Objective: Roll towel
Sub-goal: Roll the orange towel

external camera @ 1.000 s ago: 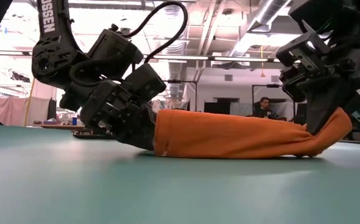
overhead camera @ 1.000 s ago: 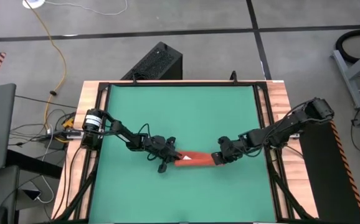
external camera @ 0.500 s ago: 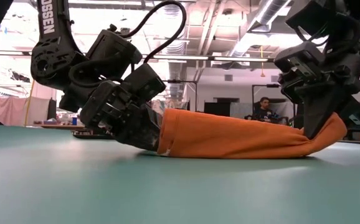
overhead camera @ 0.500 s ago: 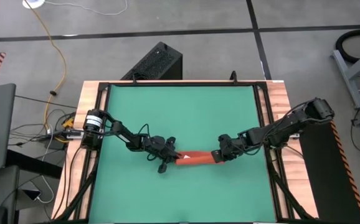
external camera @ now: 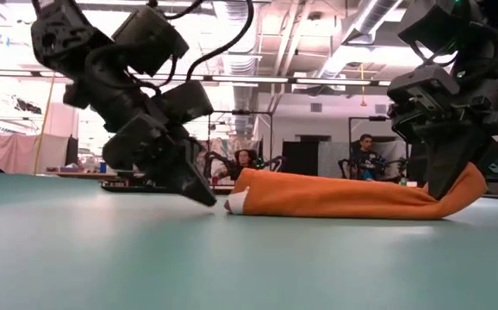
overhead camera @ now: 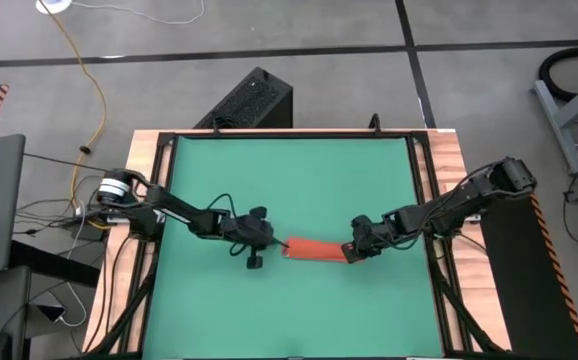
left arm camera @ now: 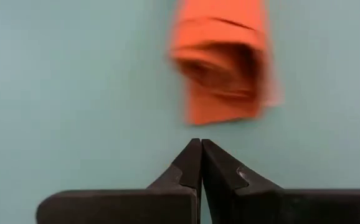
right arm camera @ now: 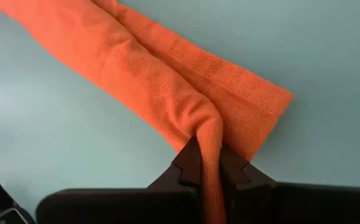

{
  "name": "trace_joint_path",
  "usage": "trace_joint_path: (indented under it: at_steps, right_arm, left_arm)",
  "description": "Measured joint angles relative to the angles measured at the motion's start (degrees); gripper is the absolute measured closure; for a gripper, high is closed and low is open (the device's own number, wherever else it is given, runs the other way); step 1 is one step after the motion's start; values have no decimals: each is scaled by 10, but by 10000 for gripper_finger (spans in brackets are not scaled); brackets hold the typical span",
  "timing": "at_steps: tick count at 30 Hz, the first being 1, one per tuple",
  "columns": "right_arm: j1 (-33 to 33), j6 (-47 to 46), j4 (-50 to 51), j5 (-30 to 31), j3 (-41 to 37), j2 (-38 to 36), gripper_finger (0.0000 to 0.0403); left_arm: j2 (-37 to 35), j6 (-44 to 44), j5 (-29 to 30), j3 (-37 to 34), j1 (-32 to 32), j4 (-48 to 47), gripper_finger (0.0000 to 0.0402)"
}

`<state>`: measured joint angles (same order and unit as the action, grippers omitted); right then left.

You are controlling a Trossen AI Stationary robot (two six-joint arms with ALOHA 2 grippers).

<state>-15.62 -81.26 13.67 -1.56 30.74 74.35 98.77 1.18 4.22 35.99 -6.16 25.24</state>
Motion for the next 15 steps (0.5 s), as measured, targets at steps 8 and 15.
trace_joint_path:
  at_steps: [8,15]
  right_arm:
    - [0,22,-7,2,0,0,369]
    - [0,34,-9,14,0,0,368]
  left_arm:
    - [-69,-73,131,2,-40,34,401]
    - [-50,-159,74,24,-73,146,401]
